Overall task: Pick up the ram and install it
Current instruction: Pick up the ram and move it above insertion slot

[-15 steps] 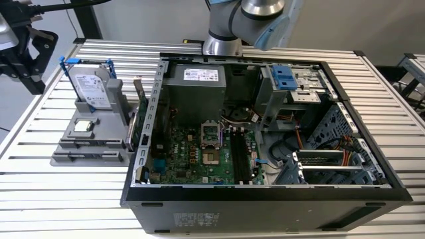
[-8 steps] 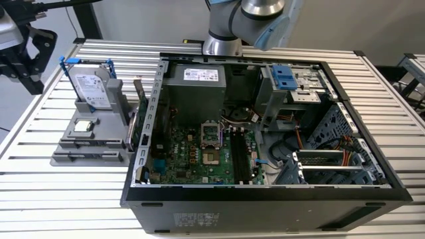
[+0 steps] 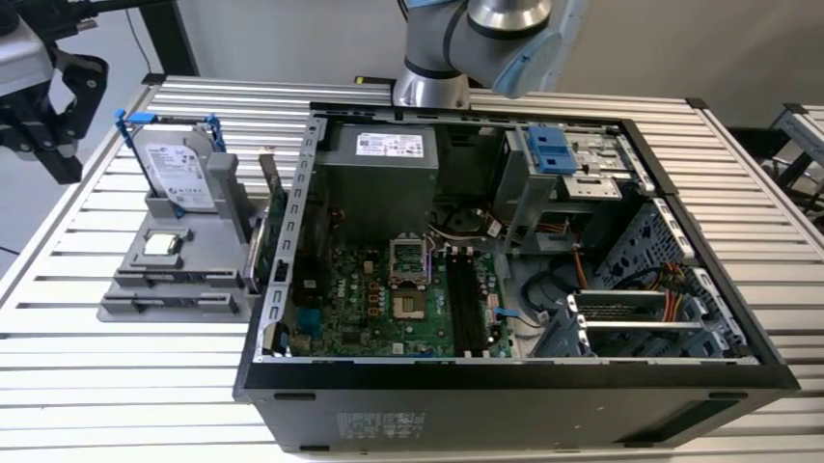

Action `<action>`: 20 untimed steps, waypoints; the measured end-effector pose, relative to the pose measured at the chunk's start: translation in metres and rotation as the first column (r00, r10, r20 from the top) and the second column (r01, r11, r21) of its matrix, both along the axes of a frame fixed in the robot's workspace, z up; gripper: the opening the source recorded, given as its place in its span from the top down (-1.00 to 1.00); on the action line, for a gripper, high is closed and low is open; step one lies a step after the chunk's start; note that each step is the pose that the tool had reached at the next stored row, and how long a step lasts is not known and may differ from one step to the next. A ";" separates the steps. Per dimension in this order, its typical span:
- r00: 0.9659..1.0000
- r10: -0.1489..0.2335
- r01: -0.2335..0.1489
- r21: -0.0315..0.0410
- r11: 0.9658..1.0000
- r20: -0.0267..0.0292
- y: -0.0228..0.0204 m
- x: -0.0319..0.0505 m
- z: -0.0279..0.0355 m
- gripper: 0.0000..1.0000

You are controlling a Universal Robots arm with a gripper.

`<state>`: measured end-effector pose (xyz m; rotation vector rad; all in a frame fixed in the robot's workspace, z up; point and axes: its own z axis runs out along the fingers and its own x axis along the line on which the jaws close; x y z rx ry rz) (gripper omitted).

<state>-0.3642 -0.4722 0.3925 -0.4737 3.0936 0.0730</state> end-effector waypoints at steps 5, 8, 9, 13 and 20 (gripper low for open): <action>0.999 0.045 -0.045 -0.002 0.999 0.000 0.0000 -0.0008 0.0001 1.00; 0.997 0.075 -0.075 -0.003 0.997 0.000 0.0000 -0.0013 0.0000 1.00; 0.996 0.086 -0.086 -0.003 0.996 0.000 0.0000 -0.0015 0.0000 1.00; 0.991 0.131 -0.131 -0.004 0.991 0.000 0.0000 -0.0021 0.0001 1.00; 0.982 0.189 -0.189 -0.005 0.982 0.000 0.0000 -0.0025 0.0002 1.00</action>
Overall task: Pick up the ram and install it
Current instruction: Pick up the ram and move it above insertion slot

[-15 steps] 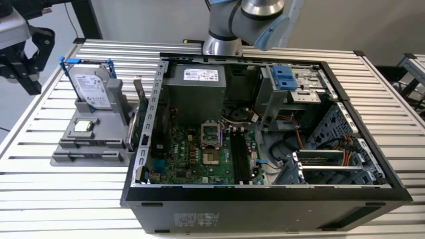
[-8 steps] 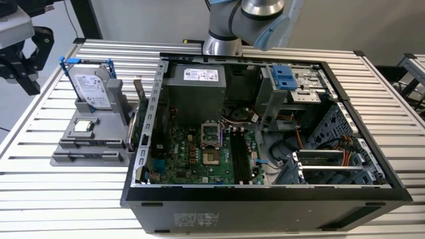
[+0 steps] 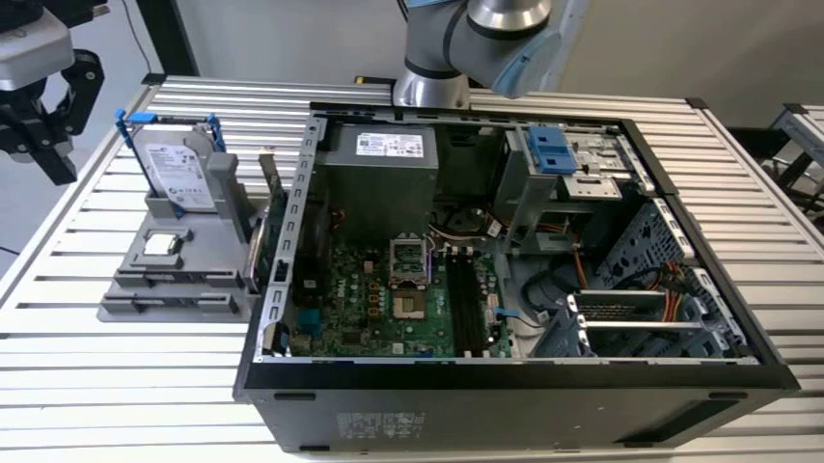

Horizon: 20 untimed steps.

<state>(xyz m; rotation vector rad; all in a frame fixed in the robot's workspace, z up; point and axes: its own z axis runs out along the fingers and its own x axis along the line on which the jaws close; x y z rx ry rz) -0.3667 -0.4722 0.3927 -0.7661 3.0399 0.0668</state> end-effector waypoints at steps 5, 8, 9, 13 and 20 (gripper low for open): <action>0.999 0.040 -0.040 -0.001 0.999 0.000 0.0000 -0.0004 -0.0001 1.00; 0.998 0.064 -0.064 -0.002 0.998 0.000 0.0000 -0.0006 0.0000 1.00; 0.997 0.072 -0.072 -0.002 0.997 0.000 0.0000 -0.0006 -0.0001 1.00; 0.995 0.103 -0.103 -0.003 0.995 0.000 0.0000 -0.0010 0.0000 1.00; 0.987 0.159 -0.159 -0.006 0.987 -0.001 0.0000 -0.0019 0.0000 1.00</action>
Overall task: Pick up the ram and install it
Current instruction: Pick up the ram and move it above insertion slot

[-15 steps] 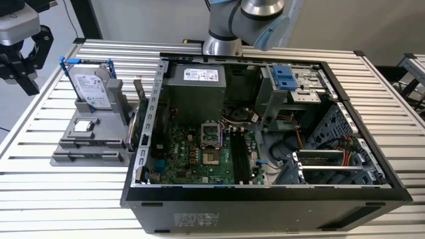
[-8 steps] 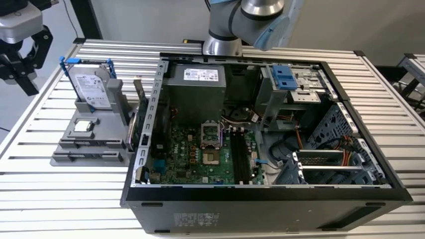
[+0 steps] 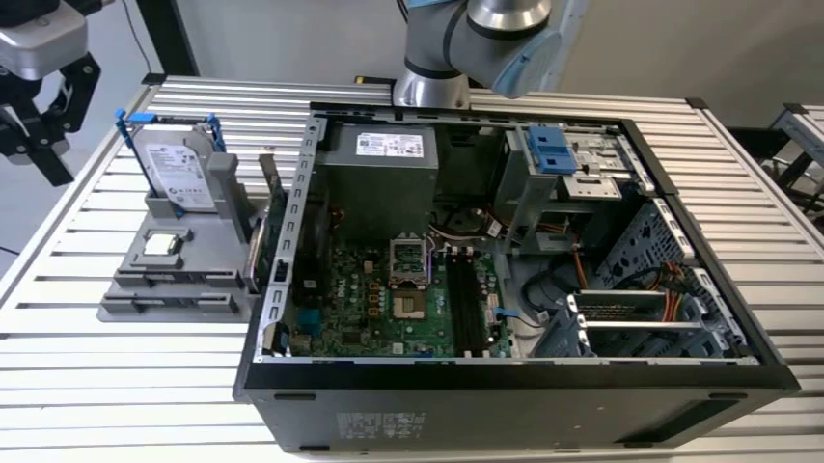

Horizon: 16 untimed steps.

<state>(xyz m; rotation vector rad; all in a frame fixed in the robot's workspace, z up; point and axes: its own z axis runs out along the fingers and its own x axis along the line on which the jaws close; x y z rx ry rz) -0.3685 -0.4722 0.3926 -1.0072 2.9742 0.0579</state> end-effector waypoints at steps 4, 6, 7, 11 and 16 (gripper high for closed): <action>1.000 0.032 -0.032 -0.002 0.999 0.000 0.0000 -0.0005 0.0000 1.00; 0.999 0.047 -0.047 -0.003 0.999 0.000 0.0000 -0.0008 0.0000 1.00; 0.998 0.055 -0.055 -0.003 0.998 0.000 0.0000 -0.0009 0.0000 1.00; 0.996 0.090 -0.090 -0.005 0.996 0.000 0.0000 -0.0016 0.0000 1.00; 0.986 0.165 -0.165 -0.005 0.986 0.000 0.0002 -0.0018 -0.0001 1.00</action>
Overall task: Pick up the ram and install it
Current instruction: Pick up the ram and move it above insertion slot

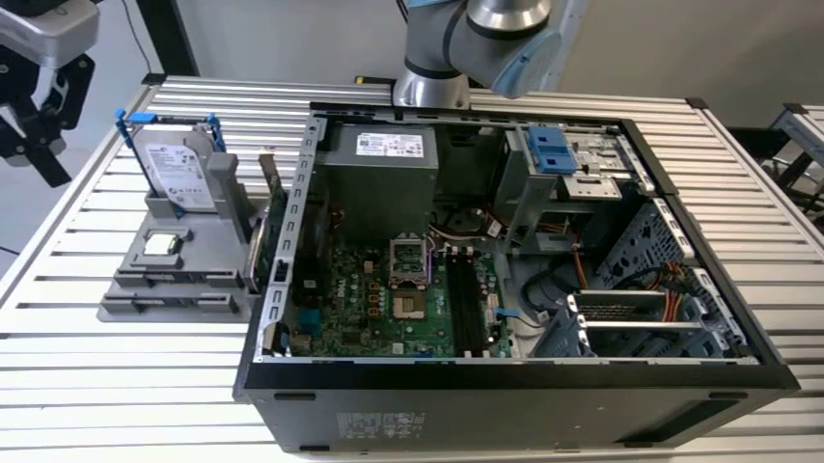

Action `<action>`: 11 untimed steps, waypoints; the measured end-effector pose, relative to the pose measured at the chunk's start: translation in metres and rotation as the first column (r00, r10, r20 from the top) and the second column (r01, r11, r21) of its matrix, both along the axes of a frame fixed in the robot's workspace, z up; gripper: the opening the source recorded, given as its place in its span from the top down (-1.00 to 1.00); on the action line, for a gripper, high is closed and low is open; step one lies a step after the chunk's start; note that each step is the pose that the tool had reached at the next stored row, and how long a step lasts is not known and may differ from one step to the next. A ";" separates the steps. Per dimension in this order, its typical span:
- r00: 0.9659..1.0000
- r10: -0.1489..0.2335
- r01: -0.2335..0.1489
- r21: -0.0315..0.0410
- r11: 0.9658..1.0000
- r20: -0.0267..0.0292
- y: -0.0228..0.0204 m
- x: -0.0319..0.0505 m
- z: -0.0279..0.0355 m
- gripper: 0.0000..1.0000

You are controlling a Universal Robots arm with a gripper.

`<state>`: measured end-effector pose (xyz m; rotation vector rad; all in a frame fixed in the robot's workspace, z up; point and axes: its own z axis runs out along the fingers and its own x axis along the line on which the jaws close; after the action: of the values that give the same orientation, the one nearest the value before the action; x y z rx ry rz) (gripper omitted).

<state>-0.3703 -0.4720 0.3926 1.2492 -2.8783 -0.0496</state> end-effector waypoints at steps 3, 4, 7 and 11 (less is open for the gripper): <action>0.999 0.051 -0.051 0.000 0.999 0.000 0.0001 0.0000 0.0000 1.00; 0.998 0.067 -0.067 0.000 0.998 0.000 0.0002 0.0000 0.0000 1.00; 0.994 0.109 -0.109 0.000 0.994 0.000 0.0005 0.0000 0.0000 1.00; 0.988 0.153 -0.153 0.000 0.988 0.000 0.0007 0.0000 0.0000 1.00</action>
<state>-0.3703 -0.4713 0.3926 1.4653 -2.7717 -0.0490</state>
